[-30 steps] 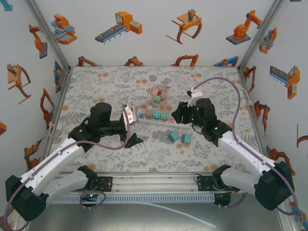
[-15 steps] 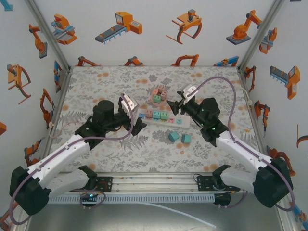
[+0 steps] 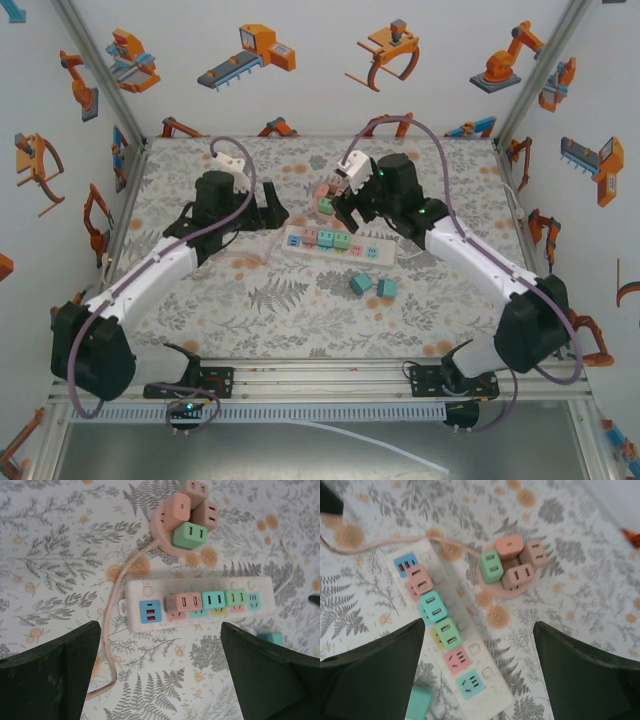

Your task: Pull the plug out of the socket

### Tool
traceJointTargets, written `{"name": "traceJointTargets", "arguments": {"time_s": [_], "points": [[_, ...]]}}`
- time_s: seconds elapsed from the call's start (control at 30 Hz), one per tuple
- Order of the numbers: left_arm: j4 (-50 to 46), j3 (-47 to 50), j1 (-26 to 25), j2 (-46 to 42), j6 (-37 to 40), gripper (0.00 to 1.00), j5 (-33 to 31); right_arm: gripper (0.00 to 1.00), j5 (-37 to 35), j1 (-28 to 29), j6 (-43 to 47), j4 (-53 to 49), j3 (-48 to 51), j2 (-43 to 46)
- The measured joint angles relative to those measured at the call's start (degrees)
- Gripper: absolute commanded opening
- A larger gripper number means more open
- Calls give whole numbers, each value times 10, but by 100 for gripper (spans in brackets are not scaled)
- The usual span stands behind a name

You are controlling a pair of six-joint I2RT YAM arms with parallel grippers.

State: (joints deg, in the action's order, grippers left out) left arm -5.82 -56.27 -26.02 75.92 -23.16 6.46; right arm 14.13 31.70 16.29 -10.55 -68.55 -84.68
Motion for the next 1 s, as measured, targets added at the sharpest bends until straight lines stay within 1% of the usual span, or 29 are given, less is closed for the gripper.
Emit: {"name": "traceJointTargets", "arguments": {"time_s": [0.07,0.17,0.33,0.43,0.53,0.63,0.73,0.87,1.0], "points": [[-28,-28,17,34,-28,97,22,80,0,0,-2,-44,-28,-41],[-58,-58,28,79,-47,97,52,80,0,0,-4,-89,-61,-95],[-81,-63,28,127,-59,97,83,79,0,0,-4,-119,-71,-150],[-95,-65,29,151,-60,99,85,77,8,0,-5,-119,-70,-168],[-121,-84,28,182,-69,94,71,72,22,0,-4,-108,-63,-172],[-147,-110,28,217,-75,88,57,71,36,0,3,-87,-46,-172],[-164,-128,24,243,-77,83,48,67,48,0,26,-68,-23,-172],[-178,-142,12,266,-79,73,41,58,67,0,64,-39,18,-172],[-184,-148,3,280,-81,69,38,51,80,0,92,-13,46,-169]]}}
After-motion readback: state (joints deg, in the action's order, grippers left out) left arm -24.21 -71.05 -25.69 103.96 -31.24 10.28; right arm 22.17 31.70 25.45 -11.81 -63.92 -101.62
